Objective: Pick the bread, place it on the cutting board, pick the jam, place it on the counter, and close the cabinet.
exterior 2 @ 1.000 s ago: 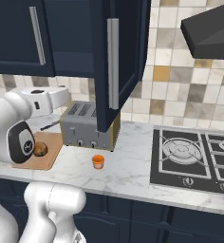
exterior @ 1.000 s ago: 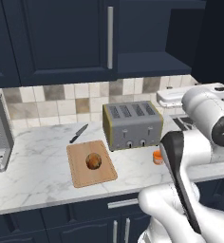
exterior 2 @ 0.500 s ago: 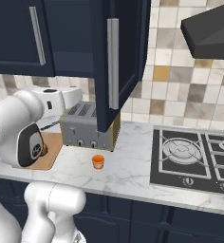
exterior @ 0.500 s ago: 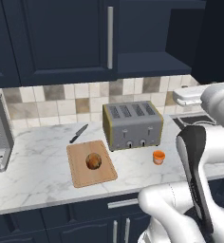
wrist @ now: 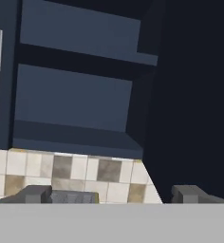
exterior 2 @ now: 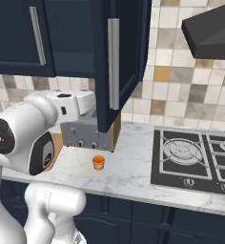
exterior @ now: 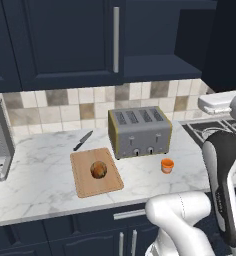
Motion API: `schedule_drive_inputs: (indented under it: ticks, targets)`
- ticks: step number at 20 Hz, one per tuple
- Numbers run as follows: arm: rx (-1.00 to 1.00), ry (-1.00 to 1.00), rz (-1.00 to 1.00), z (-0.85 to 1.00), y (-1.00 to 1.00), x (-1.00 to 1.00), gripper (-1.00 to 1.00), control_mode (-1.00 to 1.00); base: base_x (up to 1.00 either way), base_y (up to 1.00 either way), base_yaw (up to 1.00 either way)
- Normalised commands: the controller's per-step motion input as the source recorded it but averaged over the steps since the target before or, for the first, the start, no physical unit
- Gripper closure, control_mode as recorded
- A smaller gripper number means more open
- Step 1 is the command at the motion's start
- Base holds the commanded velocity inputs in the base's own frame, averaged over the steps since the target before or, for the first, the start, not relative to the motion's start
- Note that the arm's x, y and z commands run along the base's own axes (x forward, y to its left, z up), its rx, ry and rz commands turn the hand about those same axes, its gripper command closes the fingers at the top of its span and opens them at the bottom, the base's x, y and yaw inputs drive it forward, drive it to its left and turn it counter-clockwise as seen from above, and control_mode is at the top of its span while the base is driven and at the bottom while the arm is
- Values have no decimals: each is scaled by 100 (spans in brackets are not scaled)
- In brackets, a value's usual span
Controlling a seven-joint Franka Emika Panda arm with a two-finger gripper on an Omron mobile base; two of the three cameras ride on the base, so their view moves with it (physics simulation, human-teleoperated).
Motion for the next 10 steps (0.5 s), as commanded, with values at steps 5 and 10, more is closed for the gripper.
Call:
schedule_drive_inputs:
  ticks: [5, 10]
  targets:
    - [0, 0, 0, 0, -32, -5, -100, -100, 0, 0, 0]
    - [0, -2, 0, -13, -35, -4, -100, -100, 0, 0, 0]
